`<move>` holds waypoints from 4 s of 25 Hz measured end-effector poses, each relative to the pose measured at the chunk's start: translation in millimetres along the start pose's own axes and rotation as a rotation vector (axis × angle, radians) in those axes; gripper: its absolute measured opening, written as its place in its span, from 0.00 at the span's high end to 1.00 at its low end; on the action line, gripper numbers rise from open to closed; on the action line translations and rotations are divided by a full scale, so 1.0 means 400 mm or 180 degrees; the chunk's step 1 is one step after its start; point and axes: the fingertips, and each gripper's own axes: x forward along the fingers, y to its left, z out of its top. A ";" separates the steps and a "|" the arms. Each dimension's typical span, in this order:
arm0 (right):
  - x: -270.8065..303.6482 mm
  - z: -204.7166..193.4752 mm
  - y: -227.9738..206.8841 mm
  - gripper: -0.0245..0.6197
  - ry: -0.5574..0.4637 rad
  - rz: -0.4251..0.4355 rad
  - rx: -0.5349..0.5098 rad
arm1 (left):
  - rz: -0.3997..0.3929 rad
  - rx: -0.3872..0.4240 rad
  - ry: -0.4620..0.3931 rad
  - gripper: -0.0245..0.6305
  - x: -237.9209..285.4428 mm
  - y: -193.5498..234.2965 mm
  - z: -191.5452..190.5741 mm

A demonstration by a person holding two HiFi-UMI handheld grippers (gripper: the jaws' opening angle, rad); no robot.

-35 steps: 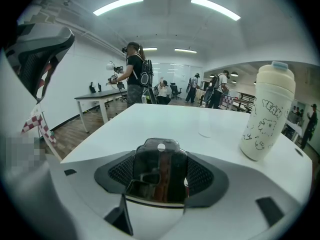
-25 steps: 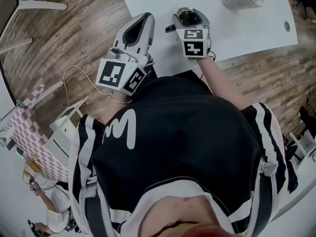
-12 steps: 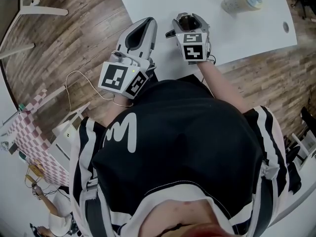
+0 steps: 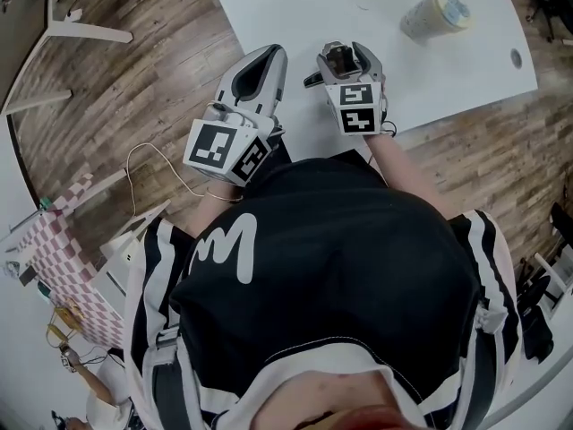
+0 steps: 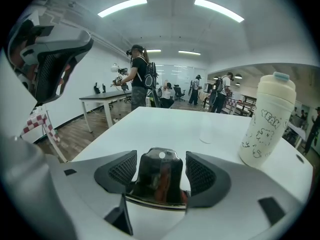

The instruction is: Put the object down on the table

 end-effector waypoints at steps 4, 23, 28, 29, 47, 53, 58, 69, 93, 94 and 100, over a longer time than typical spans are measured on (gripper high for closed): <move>-0.034 0.050 -0.006 0.50 -0.0179 0.0004 0.0089 | -0.0072 0.0058 0.0011 0.95 0.013 -0.012 0.014; -0.316 0.422 -0.034 0.82 -0.1761 -0.0020 0.0273 | -0.0217 0.0310 -0.0251 0.95 0.071 -0.075 0.102; -0.351 0.445 -0.045 0.89 -0.1910 -0.0094 0.0194 | -0.0273 0.0329 -0.0282 0.95 0.073 -0.098 0.111; -0.355 0.449 -0.045 0.90 -0.1933 -0.0080 0.0199 | -0.0278 0.0329 -0.0287 0.95 0.074 -0.101 0.111; -0.406 0.411 -0.066 0.93 -0.2122 0.0181 0.0200 | -0.0085 0.0392 -0.0406 0.95 0.078 -0.169 0.079; -0.437 0.409 -0.062 0.93 -0.2189 0.0204 0.0184 | -0.0134 0.0451 -0.0473 0.96 0.056 -0.206 0.093; -0.458 0.408 -0.056 0.93 -0.2242 0.0181 0.0171 | -0.0202 0.0513 -0.0526 0.95 0.042 -0.227 0.099; -0.557 0.364 0.080 0.93 -0.2256 0.0200 0.0178 | -0.0137 0.0434 -0.0640 0.95 -0.120 -0.257 0.107; -0.849 0.175 0.367 0.93 -0.2415 -0.0068 0.0320 | -0.0469 0.0513 -0.0619 0.96 -0.513 -0.438 -0.014; -0.858 0.166 0.369 0.93 -0.2421 -0.0087 0.0313 | -0.0483 0.0530 -0.0587 0.96 -0.517 -0.443 -0.026; -0.900 0.144 0.370 0.93 -0.2468 -0.0136 0.0267 | -0.0542 0.0512 -0.0543 0.96 -0.526 -0.479 -0.053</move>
